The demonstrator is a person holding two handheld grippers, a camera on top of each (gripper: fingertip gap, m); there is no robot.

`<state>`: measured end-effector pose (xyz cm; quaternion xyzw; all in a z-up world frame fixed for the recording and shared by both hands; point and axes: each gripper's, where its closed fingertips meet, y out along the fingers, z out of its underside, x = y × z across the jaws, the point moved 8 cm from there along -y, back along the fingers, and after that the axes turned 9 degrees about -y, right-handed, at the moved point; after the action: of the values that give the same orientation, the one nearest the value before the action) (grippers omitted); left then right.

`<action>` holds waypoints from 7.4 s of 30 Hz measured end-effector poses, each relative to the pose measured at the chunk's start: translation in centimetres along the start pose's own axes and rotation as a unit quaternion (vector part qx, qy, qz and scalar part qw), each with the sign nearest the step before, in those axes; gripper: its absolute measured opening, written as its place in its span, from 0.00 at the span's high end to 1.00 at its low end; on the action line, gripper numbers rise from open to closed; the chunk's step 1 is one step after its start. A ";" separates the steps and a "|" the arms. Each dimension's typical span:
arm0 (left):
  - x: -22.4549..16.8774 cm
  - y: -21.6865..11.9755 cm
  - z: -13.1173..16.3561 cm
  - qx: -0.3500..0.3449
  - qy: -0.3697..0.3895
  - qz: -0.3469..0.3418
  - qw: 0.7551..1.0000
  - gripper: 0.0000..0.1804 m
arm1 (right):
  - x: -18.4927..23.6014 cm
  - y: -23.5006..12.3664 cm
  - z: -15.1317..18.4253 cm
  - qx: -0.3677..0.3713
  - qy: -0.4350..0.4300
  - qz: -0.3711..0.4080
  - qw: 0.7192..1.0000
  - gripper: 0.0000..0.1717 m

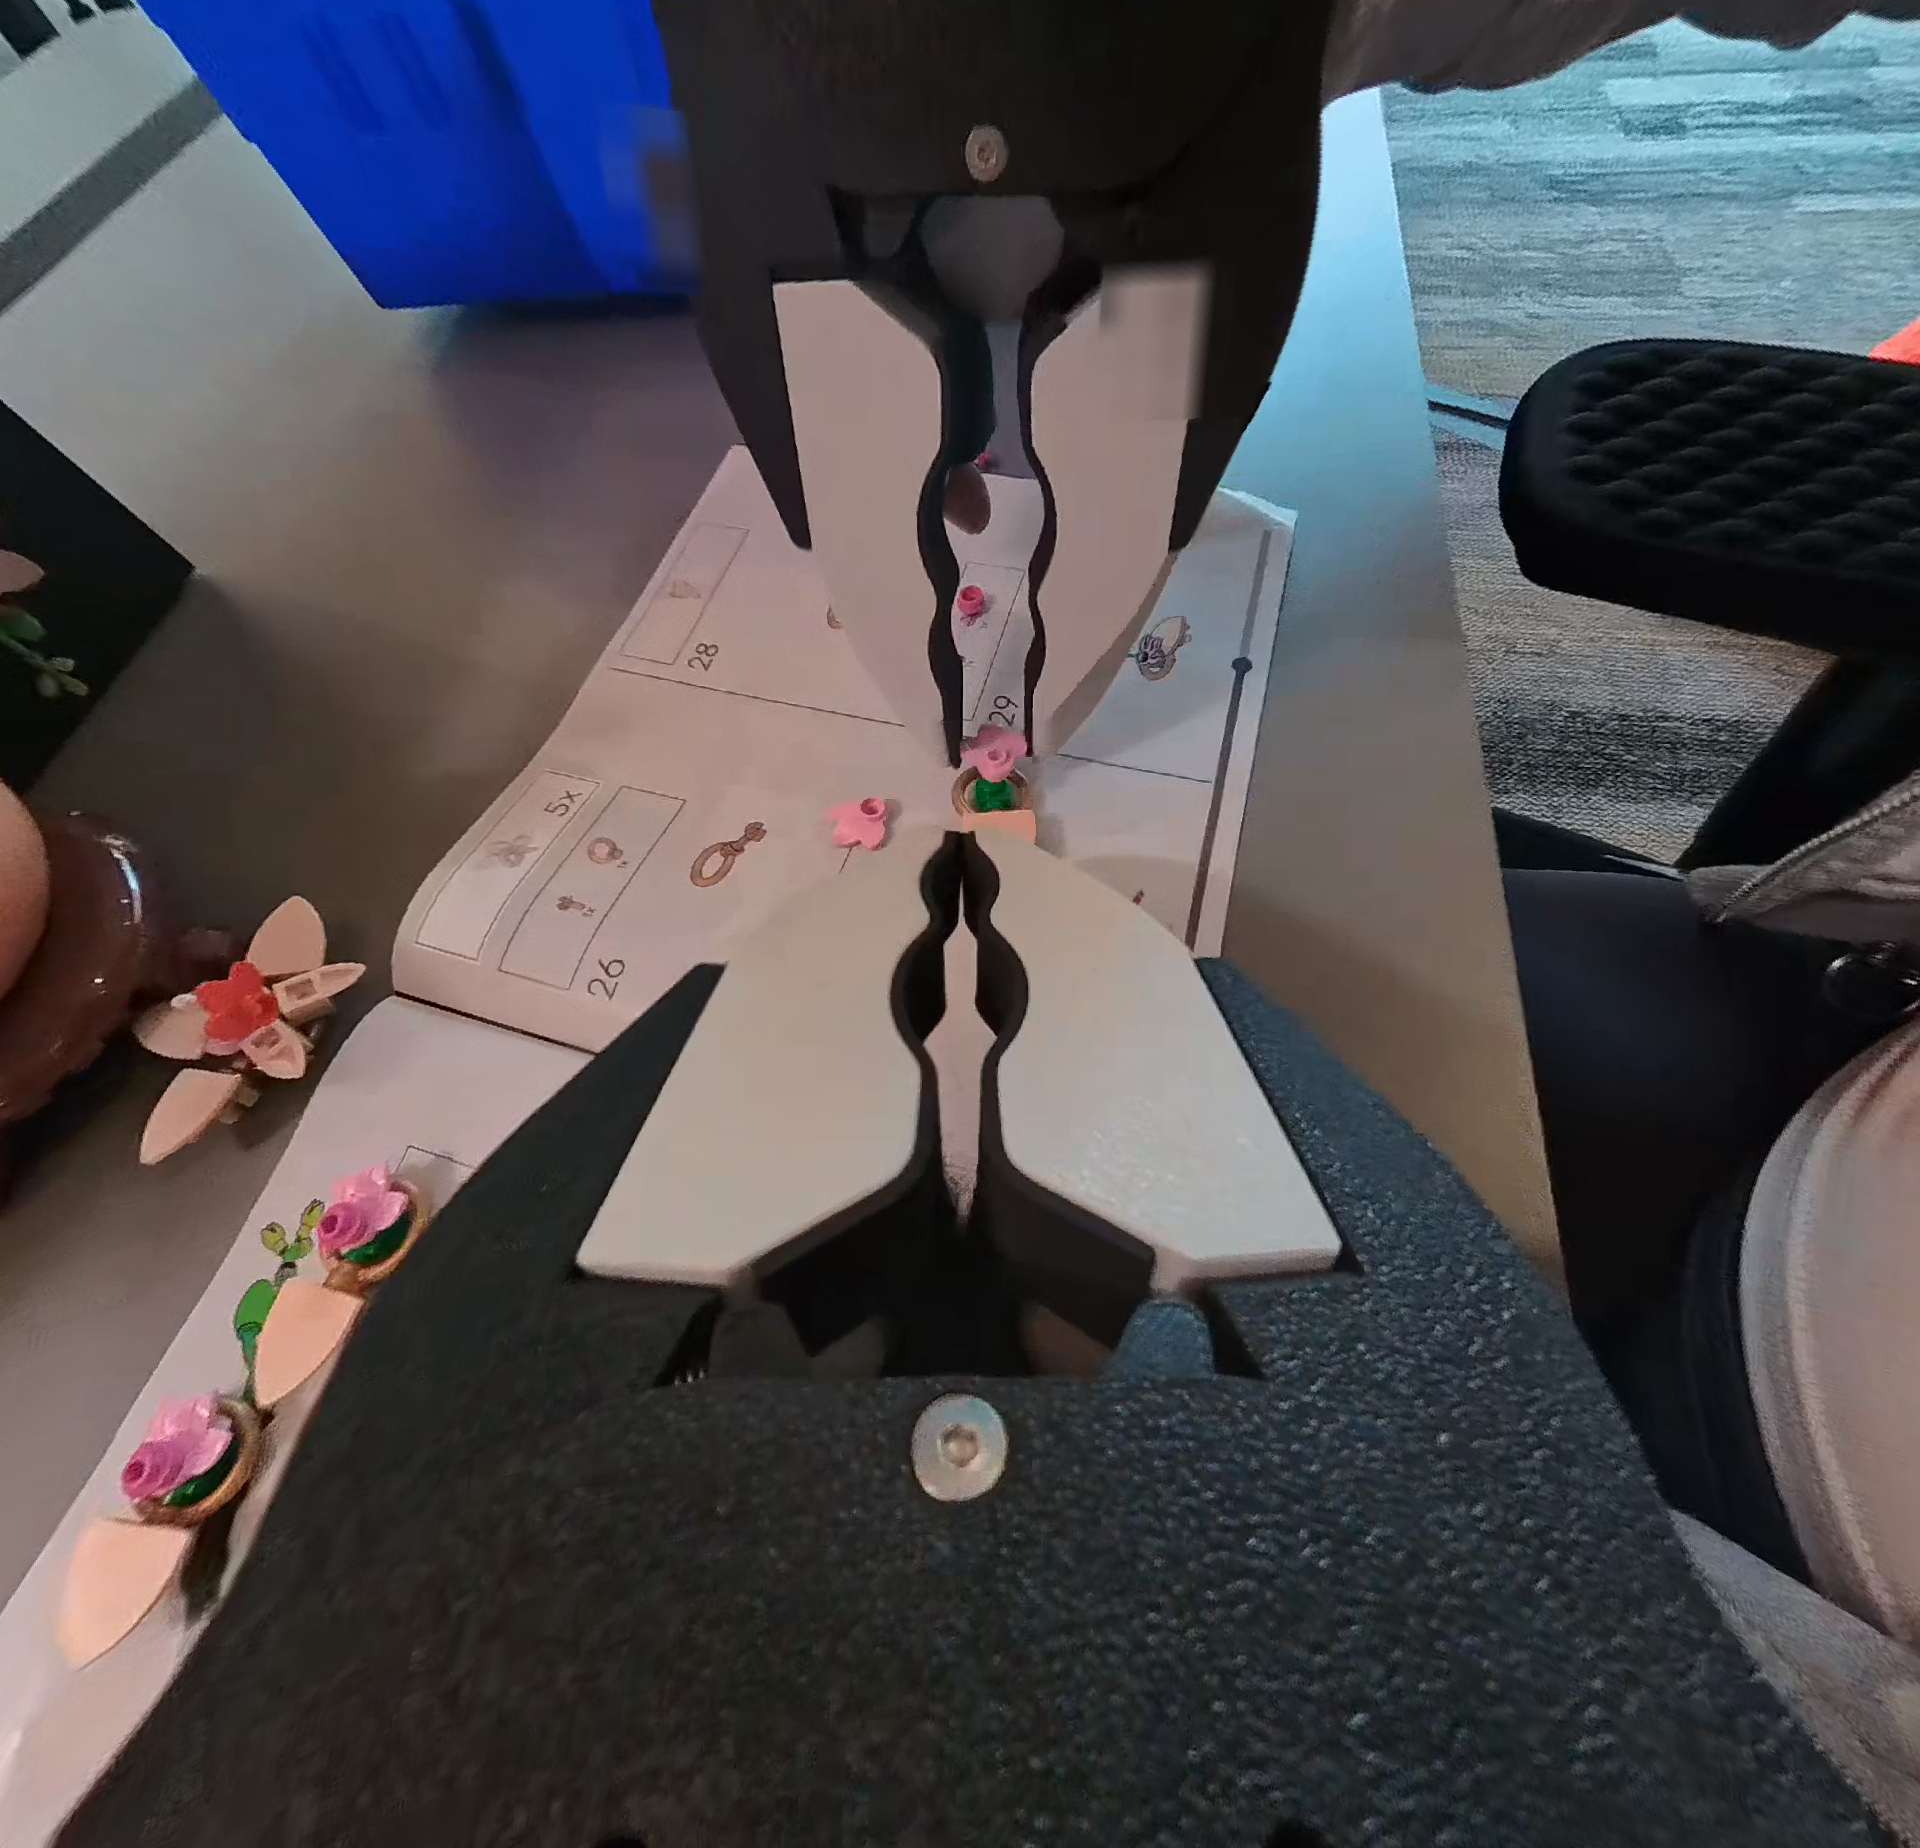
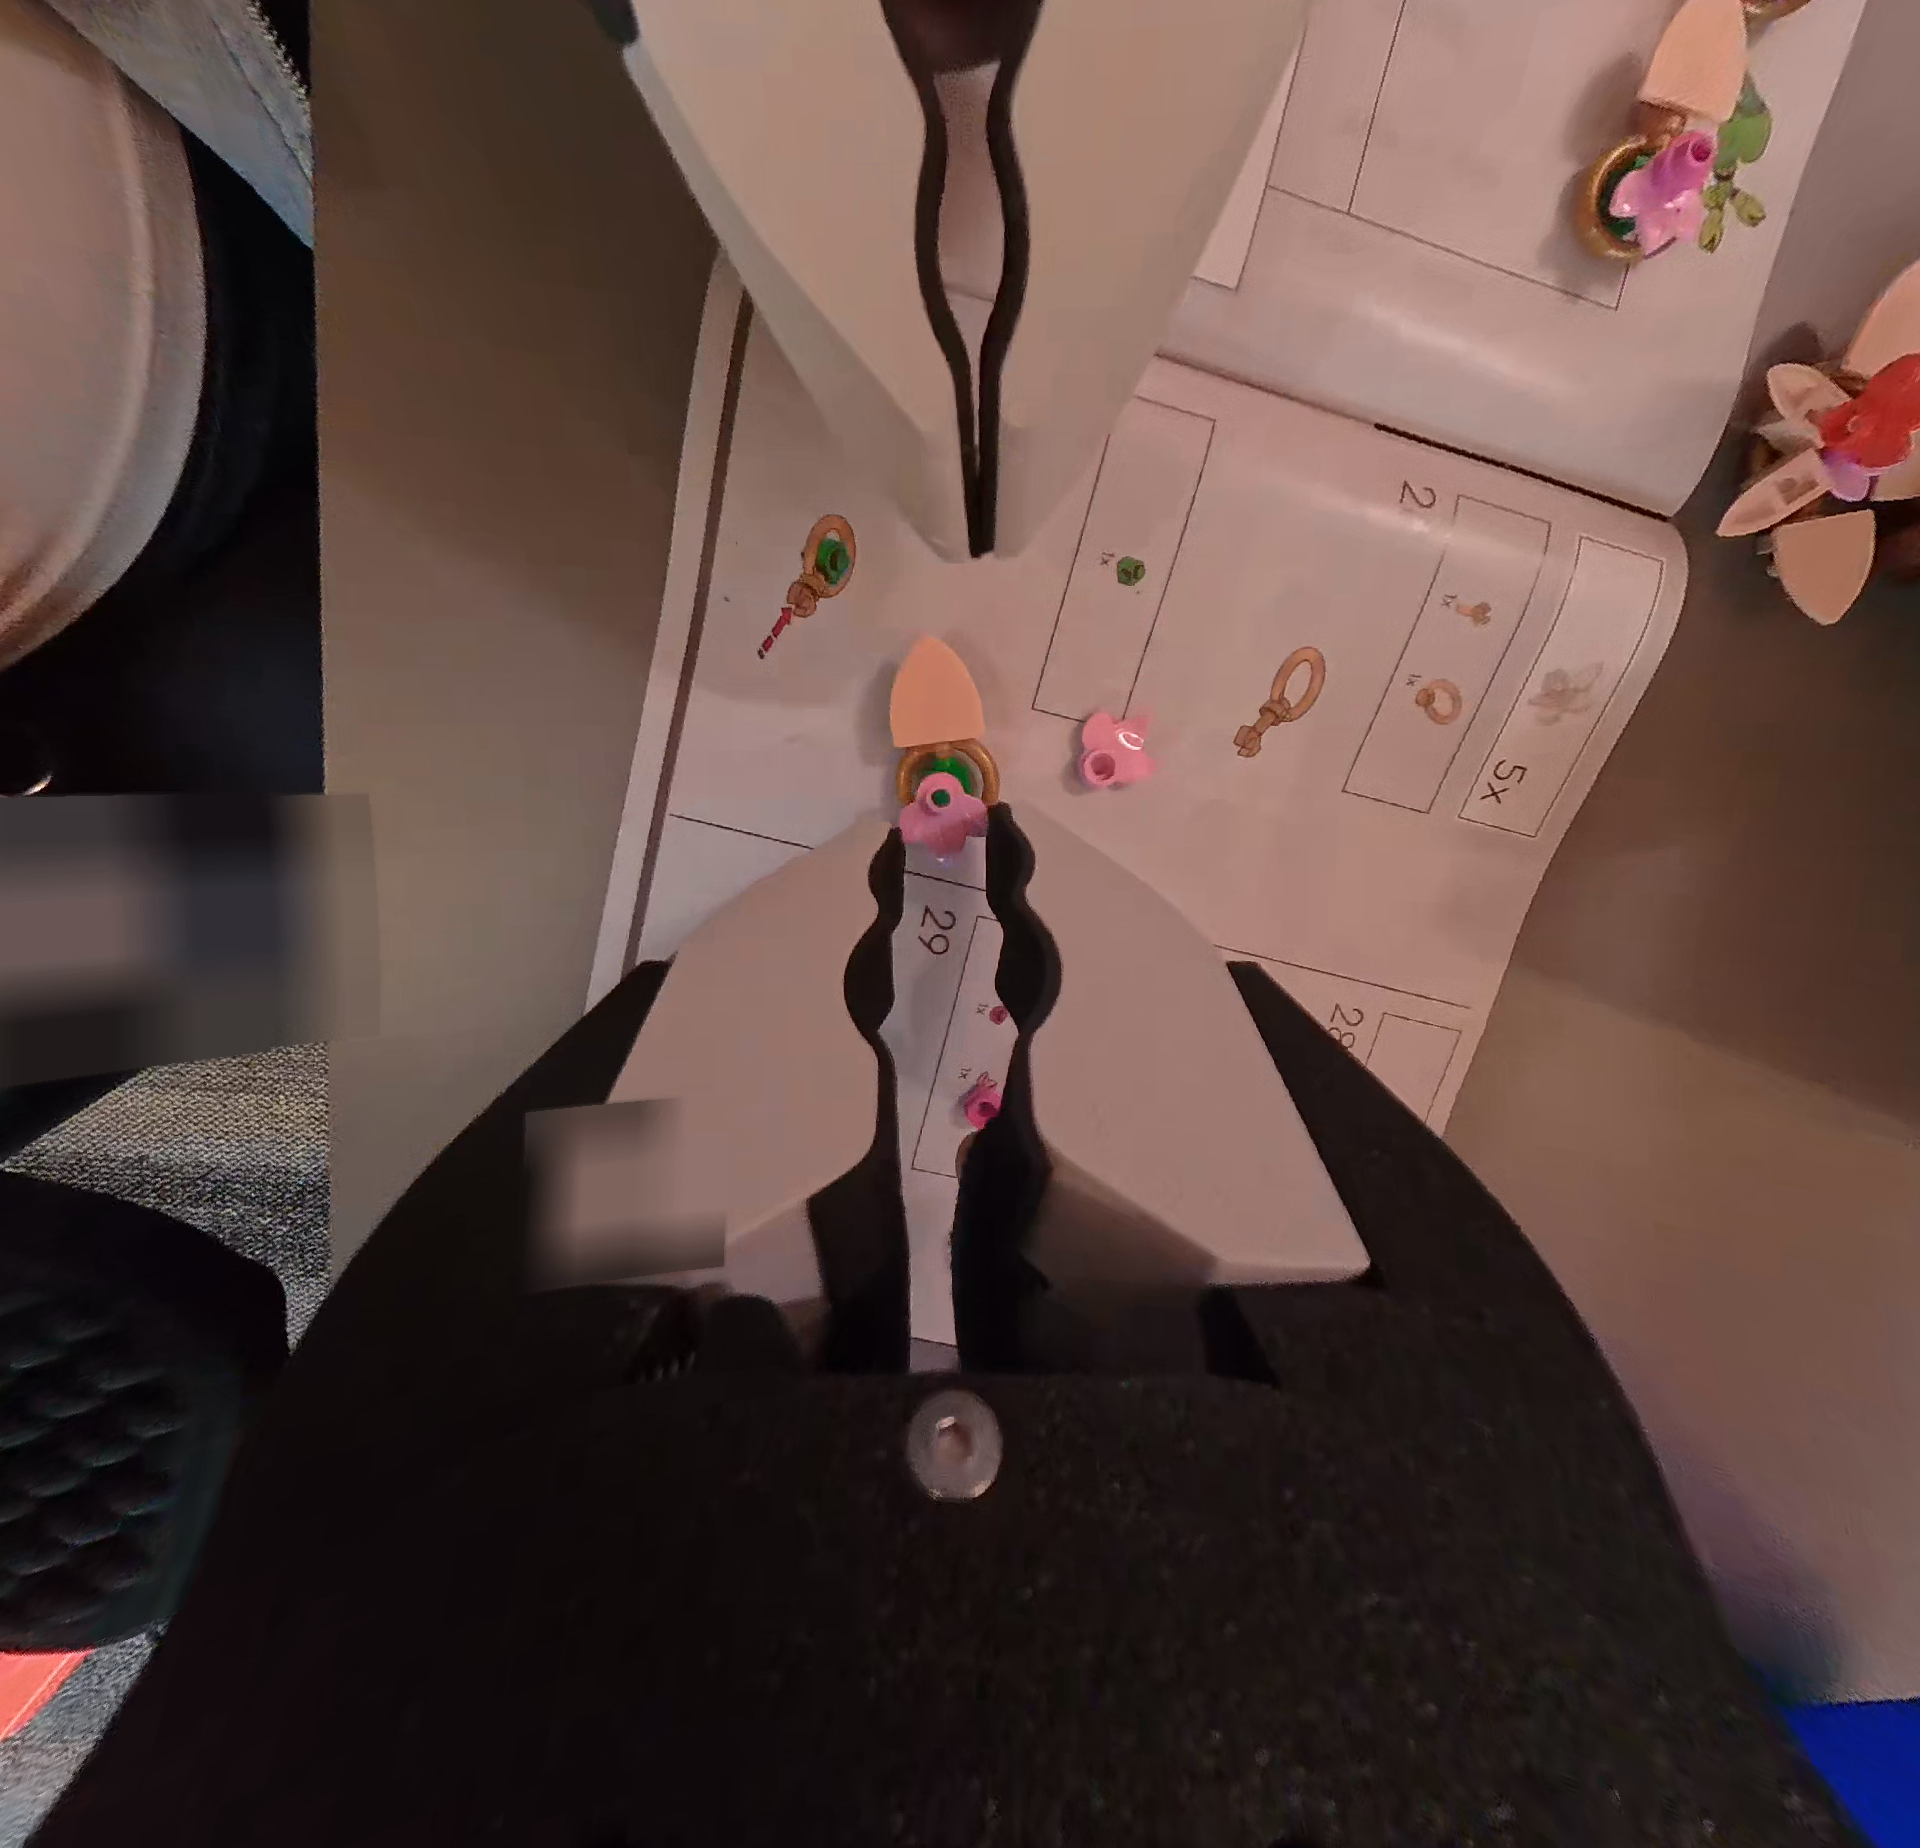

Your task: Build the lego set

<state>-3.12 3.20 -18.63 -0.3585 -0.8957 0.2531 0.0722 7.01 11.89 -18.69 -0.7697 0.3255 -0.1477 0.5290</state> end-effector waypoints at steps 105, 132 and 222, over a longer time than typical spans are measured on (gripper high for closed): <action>-0.9 4.0 0.1 0.065 0.132 0.038 0.988 0.98 | -0.1 0.0 0.0 -0.030 0.067 -0.014 0.997 0.99; -1.0 3.0 -0.3 0.048 0.104 0.098 0.989 0.80 | 0.2 -0.7 -0.6 0.004 0.085 -0.003 0.996 0.99; -1.5 -4.0 1.0 -0.106 -0.017 -0.003 0.994 0.71 | 1.6 -4.9 2.9 0.074 0.243 0.072 0.965 0.91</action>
<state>-4.79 -0.67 -17.40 -0.3573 -0.9195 0.1625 0.0194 11.53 14.05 -15.56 -0.6439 0.4873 -0.3150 0.4988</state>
